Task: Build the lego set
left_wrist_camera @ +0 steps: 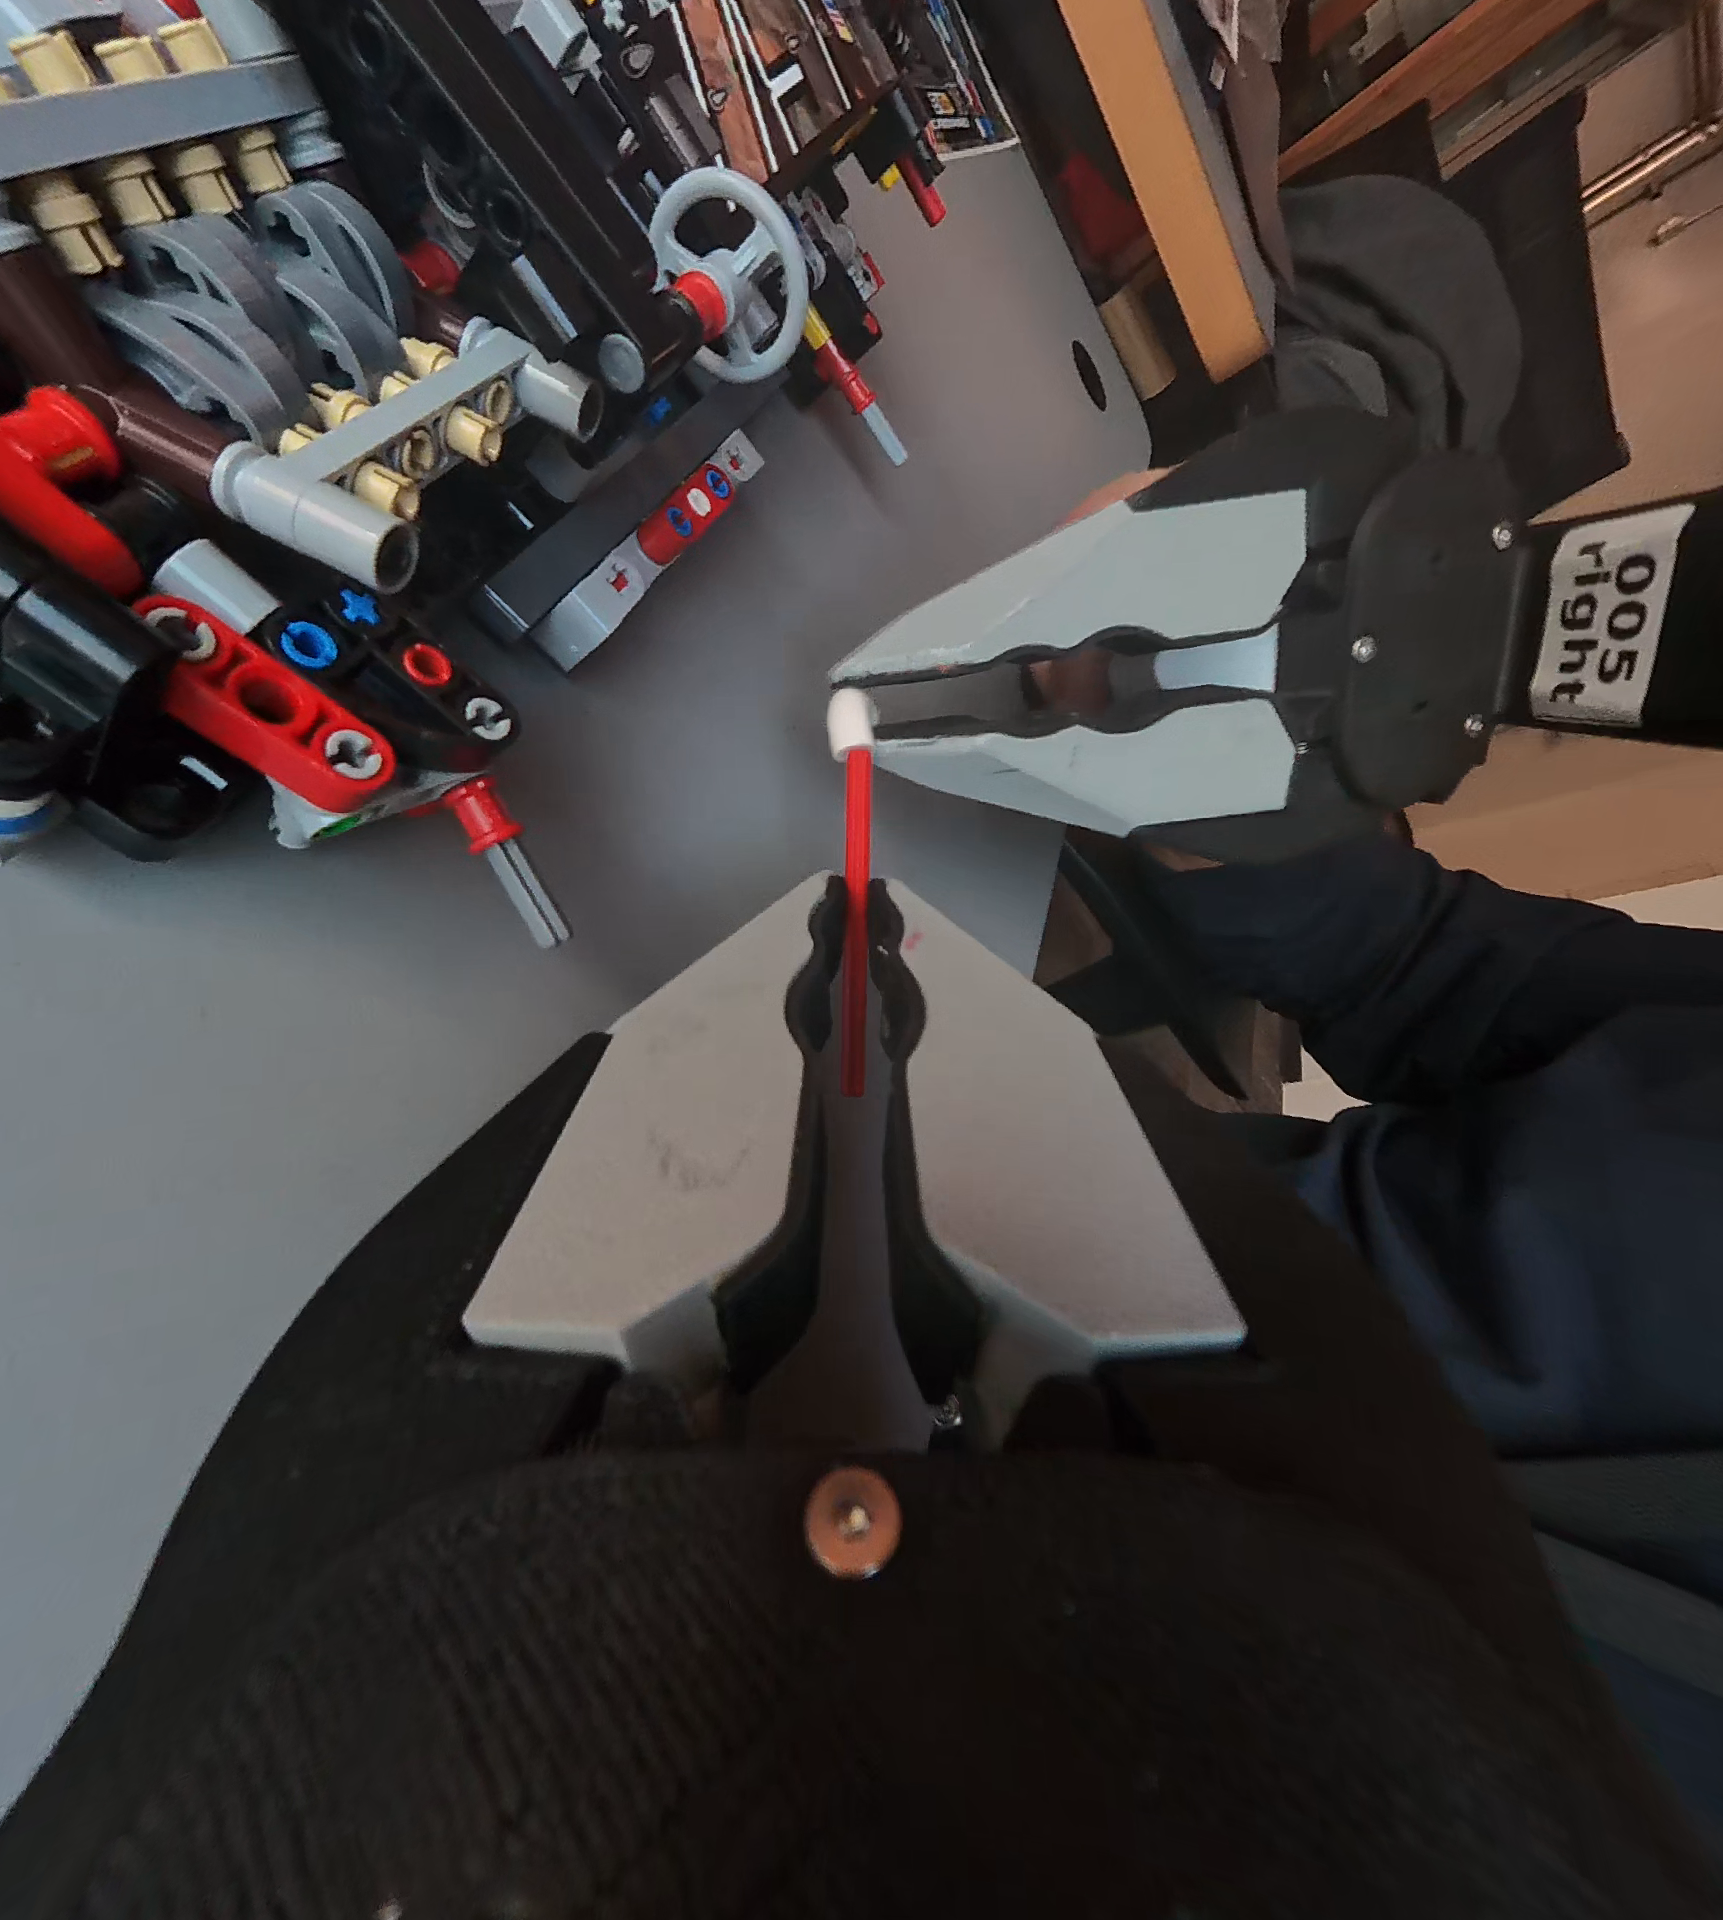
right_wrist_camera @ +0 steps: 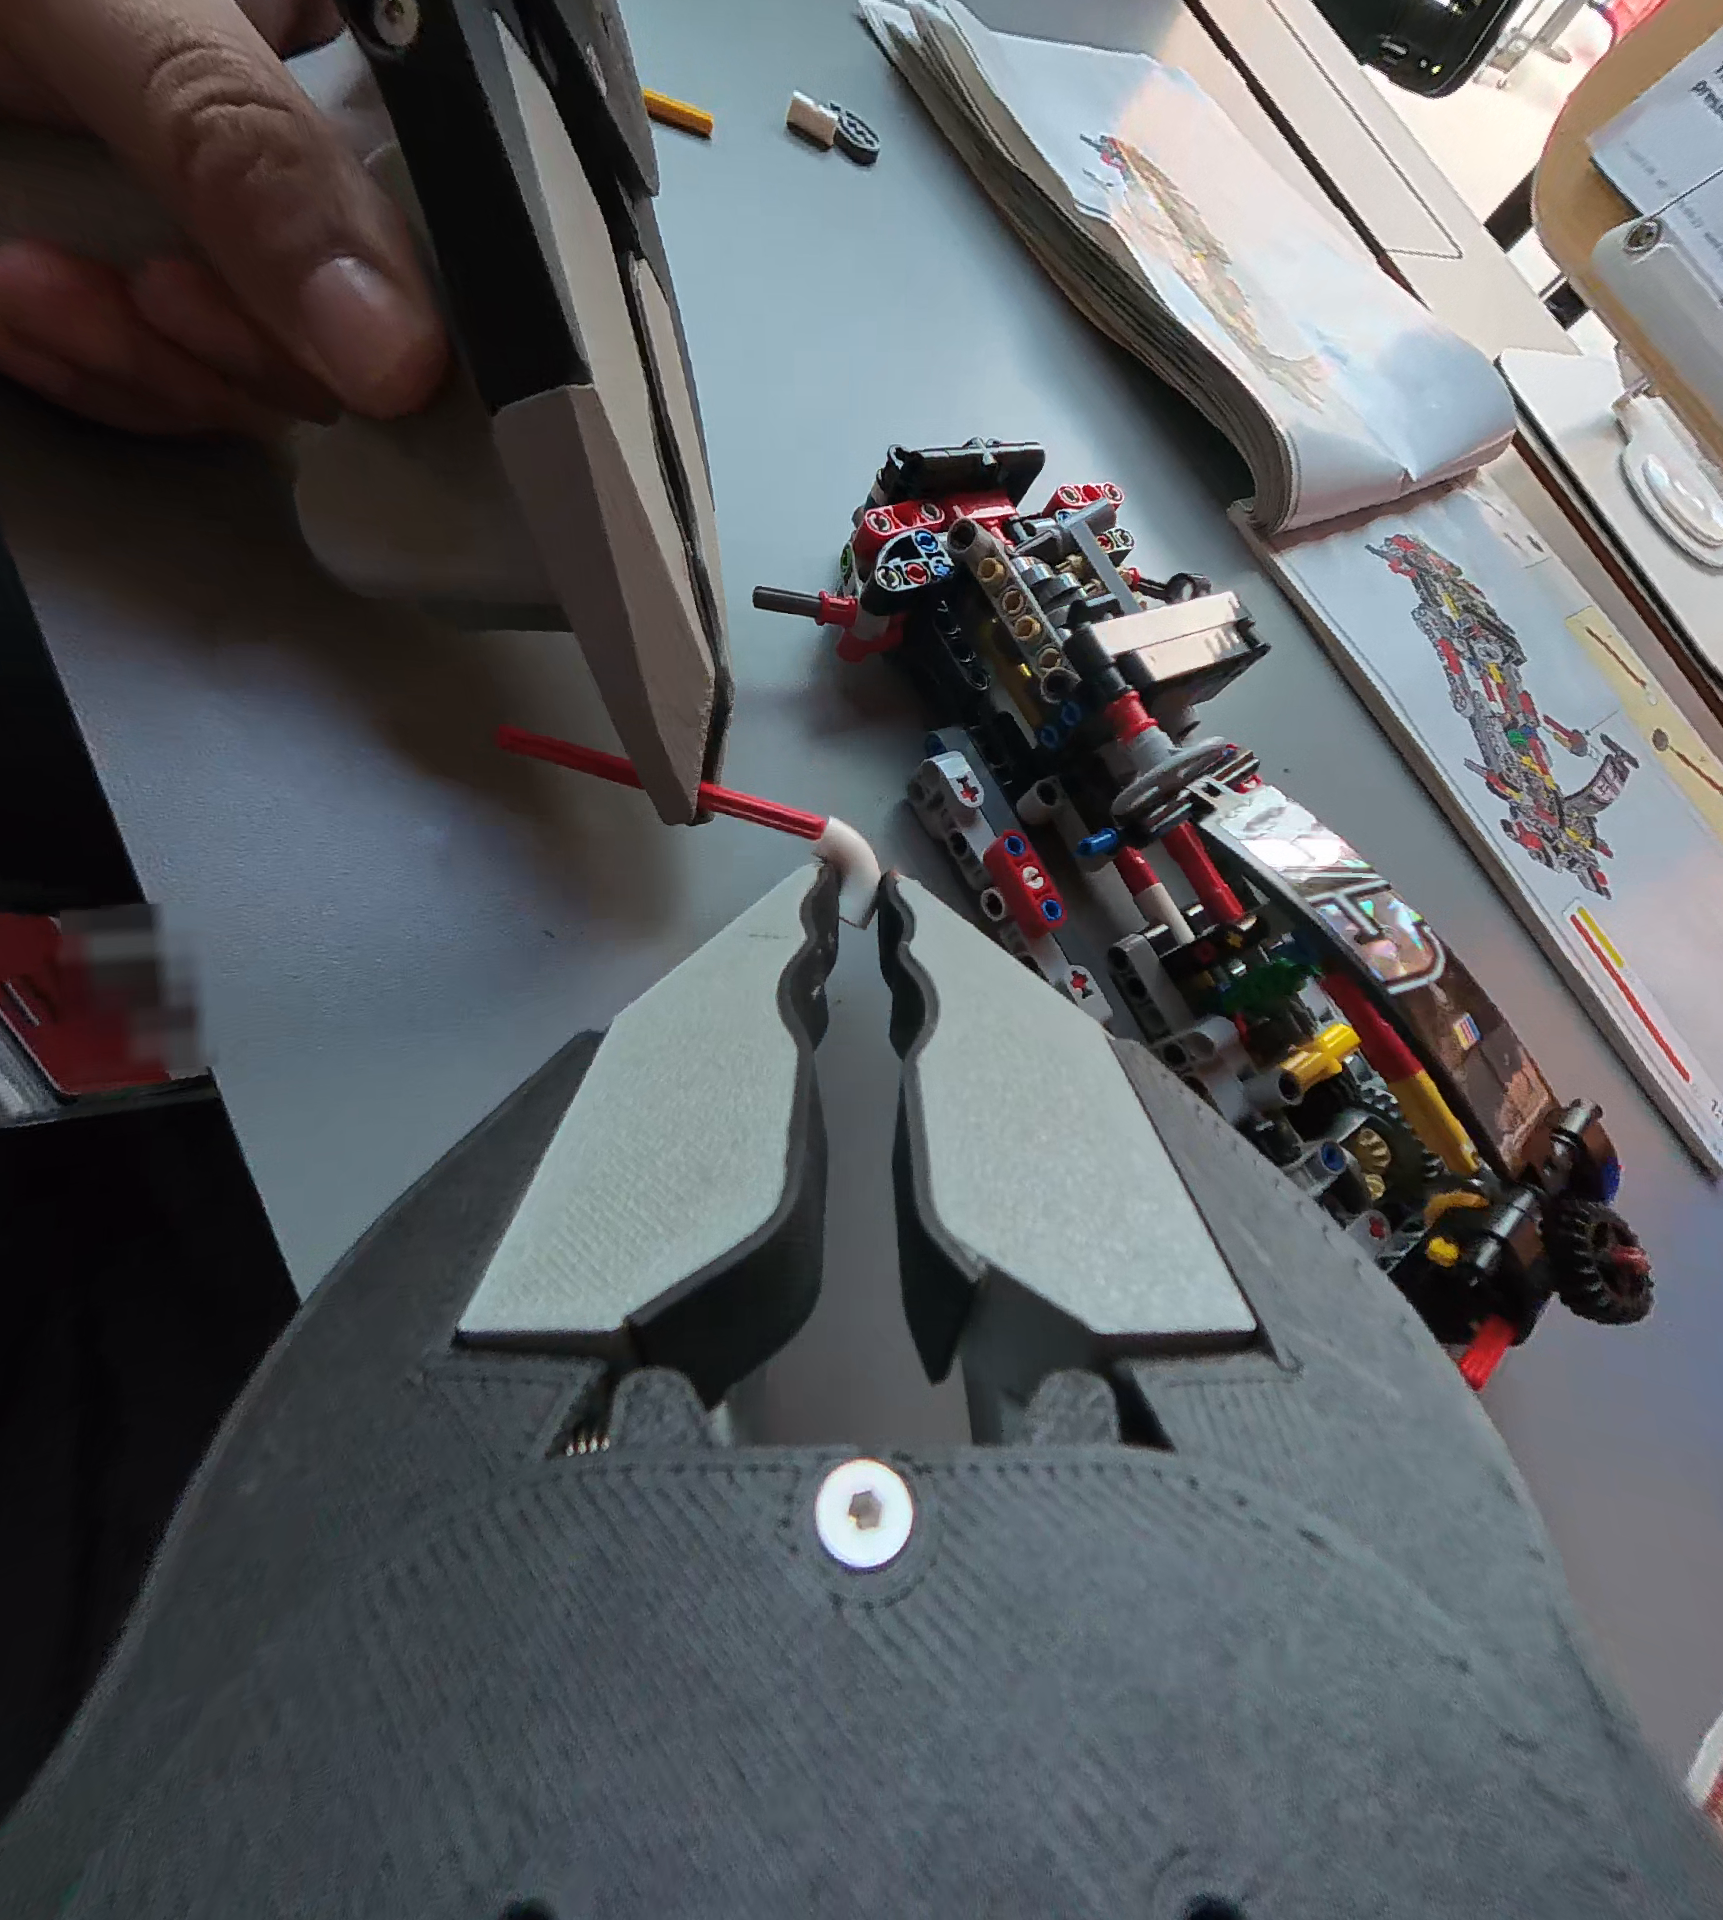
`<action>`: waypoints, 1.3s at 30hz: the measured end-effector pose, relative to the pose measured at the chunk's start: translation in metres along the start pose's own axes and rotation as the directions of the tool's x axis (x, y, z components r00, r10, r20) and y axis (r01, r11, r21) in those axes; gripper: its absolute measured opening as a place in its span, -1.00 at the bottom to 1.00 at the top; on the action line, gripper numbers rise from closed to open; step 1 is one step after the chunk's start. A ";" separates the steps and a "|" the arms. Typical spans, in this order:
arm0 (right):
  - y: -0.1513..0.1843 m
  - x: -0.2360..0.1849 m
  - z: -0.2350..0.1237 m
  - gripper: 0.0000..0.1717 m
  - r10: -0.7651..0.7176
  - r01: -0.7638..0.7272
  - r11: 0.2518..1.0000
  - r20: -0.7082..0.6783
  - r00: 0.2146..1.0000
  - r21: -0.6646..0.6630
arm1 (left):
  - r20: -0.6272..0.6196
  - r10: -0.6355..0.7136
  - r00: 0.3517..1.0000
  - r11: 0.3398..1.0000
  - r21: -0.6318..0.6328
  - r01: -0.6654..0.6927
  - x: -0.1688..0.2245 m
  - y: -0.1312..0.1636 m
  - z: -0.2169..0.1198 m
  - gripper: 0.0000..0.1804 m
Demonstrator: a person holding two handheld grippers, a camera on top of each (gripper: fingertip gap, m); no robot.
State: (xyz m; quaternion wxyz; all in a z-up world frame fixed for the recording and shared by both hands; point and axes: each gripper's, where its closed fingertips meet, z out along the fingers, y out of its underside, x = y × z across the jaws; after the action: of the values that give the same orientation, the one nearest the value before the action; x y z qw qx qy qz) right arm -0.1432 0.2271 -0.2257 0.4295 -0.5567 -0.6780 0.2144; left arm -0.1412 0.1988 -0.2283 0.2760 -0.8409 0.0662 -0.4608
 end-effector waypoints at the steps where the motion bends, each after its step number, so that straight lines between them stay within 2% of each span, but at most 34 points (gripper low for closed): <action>1: 0.001 -0.001 0.001 -0.94 -0.011 0.011 1.000 -0.004 1.000 -0.009 | 0.004 -0.001 1.000 1.000 -0.002 0.001 0.000 0.000 0.000 -0.98; 12: 0.010 -0.010 0.008 -0.94 -0.137 0.137 0.987 0.007 0.991 -0.079 | 0.046 -0.023 0.999 0.995 -0.098 0.027 -0.011 0.011 0.003 -0.97; 17: 0.012 -0.011 0.010 -0.94 -0.166 0.170 0.983 0.054 0.985 -0.074 | 0.021 -0.044 0.999 0.992 -0.120 0.046 -0.011 0.010 0.003 -0.98; 21: 0.013 -0.012 0.011 -0.95 -0.281 0.283 0.958 0.050 0.958 -0.042 | 0.010 -0.045 0.999 0.988 -0.148 0.046 -0.010 0.011 0.003 -0.98; 25: 0.012 -0.012 0.012 -0.95 -0.312 0.314 0.949 0.075 0.947 -0.019 | -0.010 -0.057 0.998 0.984 -0.169 0.054 -0.010 0.011 0.003 -0.98; 31: 0.013 -0.013 0.011 -0.97 -0.412 0.412 0.910 0.015 0.911 -0.032 | 0.028 -0.005 1.000 0.990 -0.141 0.009 -0.011 0.008 0.005 -0.99; 36: 0.012 -0.014 0.011 -0.98 -0.442 0.442 0.897 0.002 0.897 -0.031 | -0.007 -0.017 1.000 0.985 -0.169 0.016 -0.011 0.008 0.004 -0.99; 39: 0.011 -0.018 0.011 -0.97 -0.428 0.427 0.904 0.053 0.902 0.023 | -0.084 -0.034 0.996 0.967 -0.256 0.012 -0.008 0.014 0.002 -0.99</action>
State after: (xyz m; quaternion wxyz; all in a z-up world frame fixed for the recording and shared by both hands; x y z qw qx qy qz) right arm -0.1454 0.2154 -0.2459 0.4497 -0.3861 -0.7942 0.1343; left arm -0.1420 0.1913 -0.2425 0.1569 -0.8490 0.1272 -0.4883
